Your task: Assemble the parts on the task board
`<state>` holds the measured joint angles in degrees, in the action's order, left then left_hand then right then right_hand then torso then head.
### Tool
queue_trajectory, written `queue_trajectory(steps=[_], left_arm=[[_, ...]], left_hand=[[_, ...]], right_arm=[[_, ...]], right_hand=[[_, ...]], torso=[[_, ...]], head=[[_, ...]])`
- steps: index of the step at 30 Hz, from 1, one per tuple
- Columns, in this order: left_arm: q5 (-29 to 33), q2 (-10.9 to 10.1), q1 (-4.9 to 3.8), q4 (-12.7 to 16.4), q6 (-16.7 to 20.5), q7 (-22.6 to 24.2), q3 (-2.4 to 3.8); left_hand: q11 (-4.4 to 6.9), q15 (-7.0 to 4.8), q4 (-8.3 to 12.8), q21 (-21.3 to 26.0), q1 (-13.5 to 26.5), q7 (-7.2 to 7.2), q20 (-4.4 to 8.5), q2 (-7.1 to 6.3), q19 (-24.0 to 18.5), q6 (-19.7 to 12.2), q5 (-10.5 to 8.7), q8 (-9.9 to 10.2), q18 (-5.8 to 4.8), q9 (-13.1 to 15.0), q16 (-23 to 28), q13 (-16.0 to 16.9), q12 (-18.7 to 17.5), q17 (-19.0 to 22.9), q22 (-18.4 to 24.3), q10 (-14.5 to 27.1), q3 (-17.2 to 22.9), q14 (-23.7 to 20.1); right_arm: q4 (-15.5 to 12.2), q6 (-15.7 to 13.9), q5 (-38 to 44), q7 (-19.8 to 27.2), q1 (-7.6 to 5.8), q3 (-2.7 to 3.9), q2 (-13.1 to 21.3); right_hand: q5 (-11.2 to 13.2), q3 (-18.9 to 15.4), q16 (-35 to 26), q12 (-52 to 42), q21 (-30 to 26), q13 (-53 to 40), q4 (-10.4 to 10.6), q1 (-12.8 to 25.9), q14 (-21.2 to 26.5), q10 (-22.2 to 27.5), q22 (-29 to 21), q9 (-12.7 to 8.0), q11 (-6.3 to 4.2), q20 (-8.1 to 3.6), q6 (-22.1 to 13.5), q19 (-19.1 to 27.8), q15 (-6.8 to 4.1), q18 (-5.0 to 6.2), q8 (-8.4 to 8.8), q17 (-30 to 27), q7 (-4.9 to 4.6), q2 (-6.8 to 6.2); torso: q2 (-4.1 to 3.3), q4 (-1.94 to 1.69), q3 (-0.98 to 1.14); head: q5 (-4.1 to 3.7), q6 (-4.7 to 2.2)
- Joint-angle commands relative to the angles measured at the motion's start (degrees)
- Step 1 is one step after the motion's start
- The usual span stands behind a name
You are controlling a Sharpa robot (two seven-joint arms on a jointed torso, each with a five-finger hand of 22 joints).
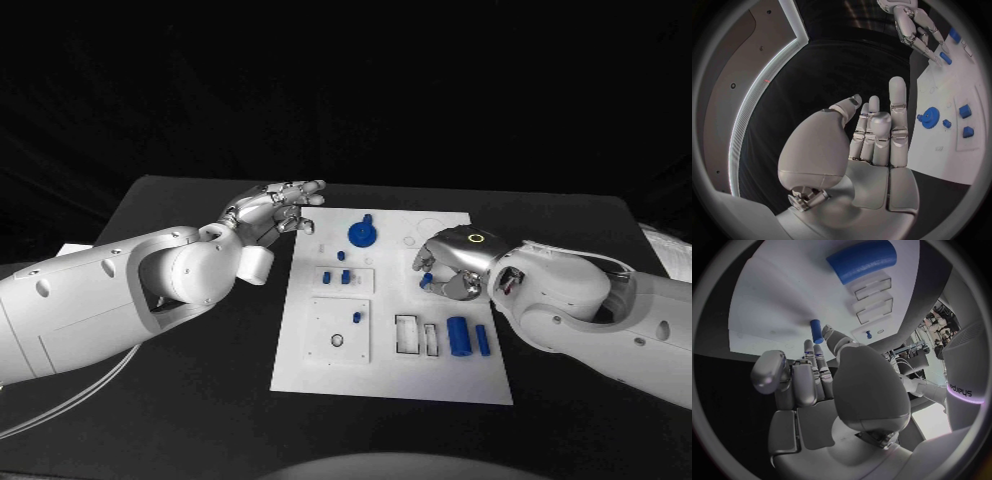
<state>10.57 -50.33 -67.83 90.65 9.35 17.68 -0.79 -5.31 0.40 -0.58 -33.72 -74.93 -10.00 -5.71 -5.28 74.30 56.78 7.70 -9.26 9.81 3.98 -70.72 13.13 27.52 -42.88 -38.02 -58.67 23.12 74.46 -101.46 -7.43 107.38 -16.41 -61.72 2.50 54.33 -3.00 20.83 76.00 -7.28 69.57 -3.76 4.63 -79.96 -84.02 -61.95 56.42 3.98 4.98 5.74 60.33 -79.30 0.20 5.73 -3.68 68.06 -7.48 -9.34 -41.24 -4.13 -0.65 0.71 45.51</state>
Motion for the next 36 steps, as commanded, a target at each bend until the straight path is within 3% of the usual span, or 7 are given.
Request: queue_trajectory(steps=[1, 9, 25, 27, 32, 36], left_arm=[[-0.39, 0.03, -0.01, 0.09, -1.25, 0.17, 0.03], [-0.39, -0.06, -0.01, 0.09, -1.22, 0.18, 0.03], [-0.39, -0.06, -0.01, -0.02, -1.18, 0.08, 0.02], [-0.39, -0.06, -0.01, -0.02, -1.19, 0.07, 0.02], [-0.39, -0.08, -0.01, 0.0, -1.19, 0.03, 0.02], [-0.39, -0.06, 0.0, -0.03, -1.17, 0.03, 0.02]], left_hand=[[0.08, 0.01, 0.05, 0.25, -0.16, 0.05, -0.21, 0.15, 0.02, -0.53, 0.3, -0.32, 0.54, -0.03, 0.03, 0.08, 0.31, 0.07, 0.05, 0.38, 0.12, -0.22], [0.08, 0.01, 0.05, 0.25, -0.16, 0.05, -0.21, 0.15, 0.02, -0.53, 0.3, -0.32, 0.54, -0.03, 0.03, 0.08, 0.31, 0.07, 0.05, 0.38, 0.12, -0.22], [0.05, 0.03, 0.06, 0.27, -0.16, 0.02, -0.22, 0.14, 0.01, -0.59, 0.28, -0.38, 0.55, -0.02, 0.03, 0.1, 0.44, 0.13, 0.06, 0.48, 0.12, -0.25], [0.05, 0.03, 0.06, 0.27, -0.16, 0.02, -0.22, 0.14, 0.01, -0.59, 0.28, -0.38, 0.55, -0.02, 0.03, 0.1, 0.44, 0.13, 0.06, 0.48, 0.12, -0.25], [0.05, 0.03, 0.06, 0.27, -0.16, 0.02, -0.22, 0.14, 0.01, -0.59, 0.28, -0.38, 0.55, -0.02, 0.03, 0.1, 0.44, 0.13, 0.06, 0.48, 0.12, -0.25], [0.05, 0.03, 0.06, 0.27, -0.16, 0.02, -0.22, 0.14, 0.01, -0.59, 0.28, -0.38, 0.55, -0.02, 0.03, 0.1, 0.44, 0.13, 0.06, 0.48, 0.12, -0.25]], right_arm=[[0.3, 1.86, 1.47, -0.46, 0.18, -0.03, -0.25], [0.68, 2.86, 1.77, -0.72, 0.33, -0.05, -0.46], [0.69, 1.76, 2.41, -0.58, 0.38, -0.05, -0.53], [0.65, 1.23, 2.48, -0.54, 0.38, -0.05, -0.51], [0.25, -1.34, 2.67, 0.02, 0.41, -0.04, -0.41], [-0.35, -3.48, 1.93, 0.68, 0.43, -0.02, -0.29]], right_hand=[[0.04, 0.71, -0.15, -0.55, -0.25, -0.09, 0.33, -0.44, -2.07, -1.48, 0.08, 0.12, -0.35, -0.47, 0.85, -0.22, -0.58, 0.67, -0.4, 0.01, -0.15, 0.64], [0.06, 3.37, 0.19, -0.61, 0.12, 0.02, 0.42, -1.36, -2.27, -5.14, 0.63, 0.47, -0.93, -1.03, 3.84, -0.68, -1.11, 0.53, -1.19, 0.36, -0.11, 1.67], [0.11, 4.39, 0.17, 0.0, 0.04, 0.11, 0.26, -1.61, -2.26, -5.59, 0.53, 0.43, -0.99, -1.15, 4.21, -0.7, -1.17, 0.53, -1.05, 0.28, -0.11, 1.6], [0.12, 4.84, 0.24, 0.14, 0.11, 0.08, 0.24, -1.67, -2.27, -5.95, 0.66, 0.44, -1.04, -1.18, 4.45, -0.75, -1.2, 0.5, -1.06, 0.37, -0.11, 1.73], [0.24, 7.05, 1.45, -0.96, 1.77, -0.57, -0.77, -3.2, -2.66, -10.01, 3.19, 0.92, -2.1, -1.78, 6.84, -1.66, -1.99, 0.08, -2.04, 2.06, 0.53, 3.56], [0.22, 7.67, 1.81, -1.62, 2.48, -1.04, -1.73, -3.81, -2.75, -12.39, 4.24, 1.2, -2.65, -2.23, 7.79, -2.01, -2.46, -0.11, -2.44, 2.54, 0.81, 3.56]], torso=[[-0.02, -0.05, -0.04], [-0.02, 0.09, -0.01], [0.0, 0.1, 0.0], [0.01, 0.09, -0.01], [0.02, 0.03, 0.0], [0.03, -0.03, 0.02]], head=[[-0.03, 0.07], [0.01, 0.25], [-0.09, 0.21], [-0.13, 0.23], [-0.18, 0.25], [-0.22, 0.32]])
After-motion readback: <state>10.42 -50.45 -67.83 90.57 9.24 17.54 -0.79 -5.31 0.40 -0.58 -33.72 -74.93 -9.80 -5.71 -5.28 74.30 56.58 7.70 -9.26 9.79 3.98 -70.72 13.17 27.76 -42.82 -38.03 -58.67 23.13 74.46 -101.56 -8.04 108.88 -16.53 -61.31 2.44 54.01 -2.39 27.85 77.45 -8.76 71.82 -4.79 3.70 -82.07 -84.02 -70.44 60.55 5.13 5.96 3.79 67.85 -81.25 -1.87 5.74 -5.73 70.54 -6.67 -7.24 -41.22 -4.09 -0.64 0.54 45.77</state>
